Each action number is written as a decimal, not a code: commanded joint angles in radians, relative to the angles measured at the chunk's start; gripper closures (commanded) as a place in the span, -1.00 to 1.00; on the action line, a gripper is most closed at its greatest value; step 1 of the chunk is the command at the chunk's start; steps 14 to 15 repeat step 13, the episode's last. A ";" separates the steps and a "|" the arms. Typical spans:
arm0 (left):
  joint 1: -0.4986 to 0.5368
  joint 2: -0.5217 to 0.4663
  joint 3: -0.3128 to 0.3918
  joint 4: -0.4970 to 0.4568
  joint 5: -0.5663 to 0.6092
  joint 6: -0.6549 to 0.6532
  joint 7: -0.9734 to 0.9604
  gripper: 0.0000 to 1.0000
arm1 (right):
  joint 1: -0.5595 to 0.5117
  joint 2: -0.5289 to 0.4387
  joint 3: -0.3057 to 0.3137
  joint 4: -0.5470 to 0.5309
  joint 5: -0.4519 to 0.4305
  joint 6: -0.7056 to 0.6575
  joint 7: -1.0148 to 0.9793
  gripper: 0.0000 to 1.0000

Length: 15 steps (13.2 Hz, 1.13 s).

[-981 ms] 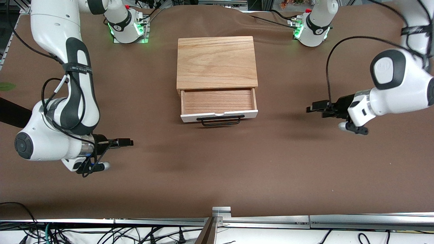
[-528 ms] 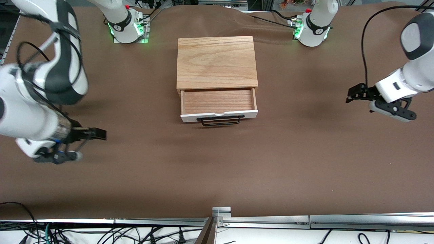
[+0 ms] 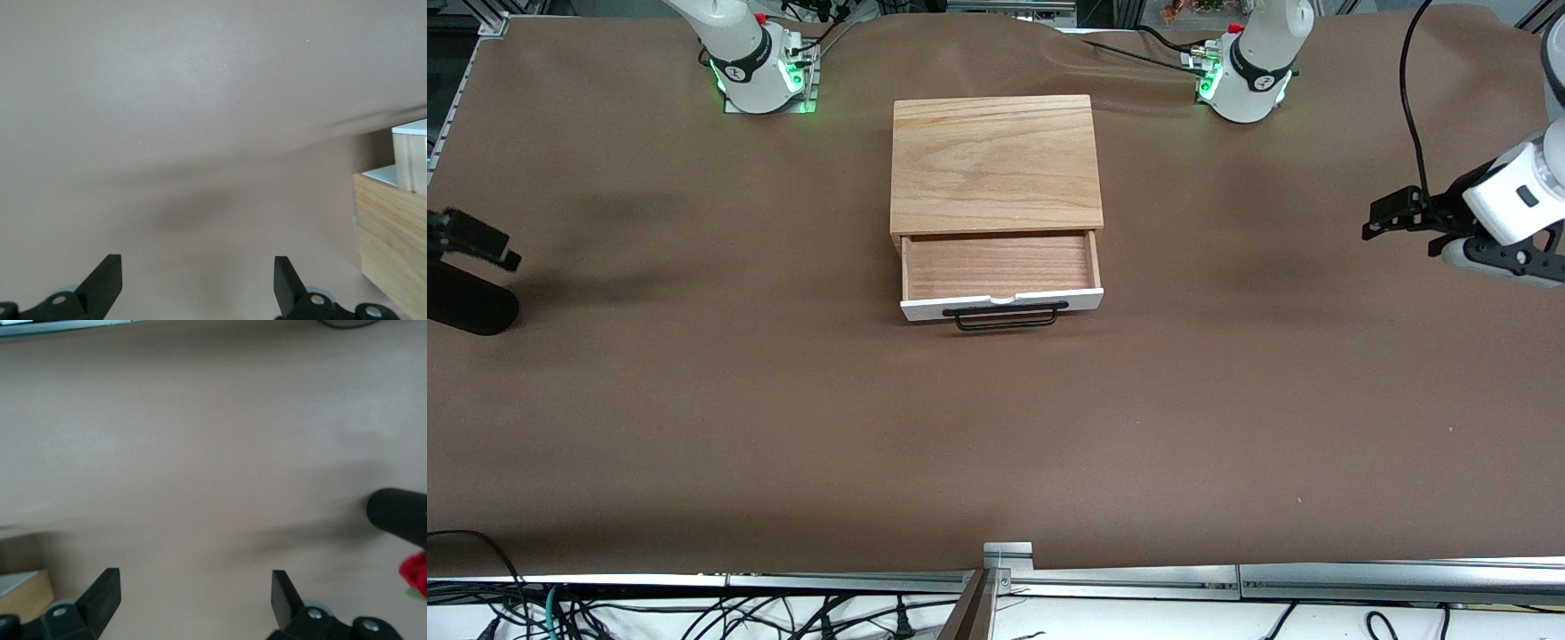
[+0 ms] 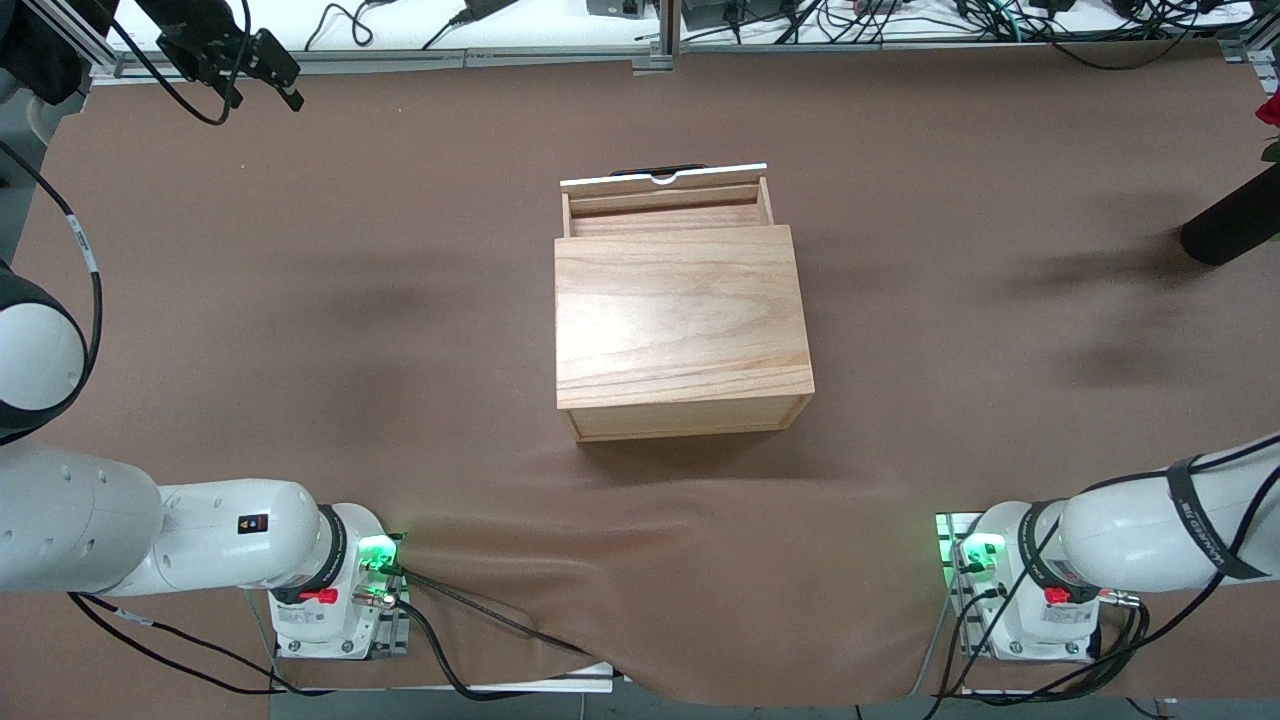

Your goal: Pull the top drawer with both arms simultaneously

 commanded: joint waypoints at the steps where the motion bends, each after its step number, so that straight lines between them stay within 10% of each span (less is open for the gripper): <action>1: -0.007 -0.021 -0.013 0.026 0.034 -0.064 -0.113 -1.00 | -0.046 -0.081 0.107 -0.053 -0.060 -0.064 0.020 -1.00; 15: -0.018 -0.026 -0.059 0.056 0.143 -0.128 -0.184 -1.00 | -0.038 -0.017 0.126 -0.014 -0.064 -0.096 0.078 -1.00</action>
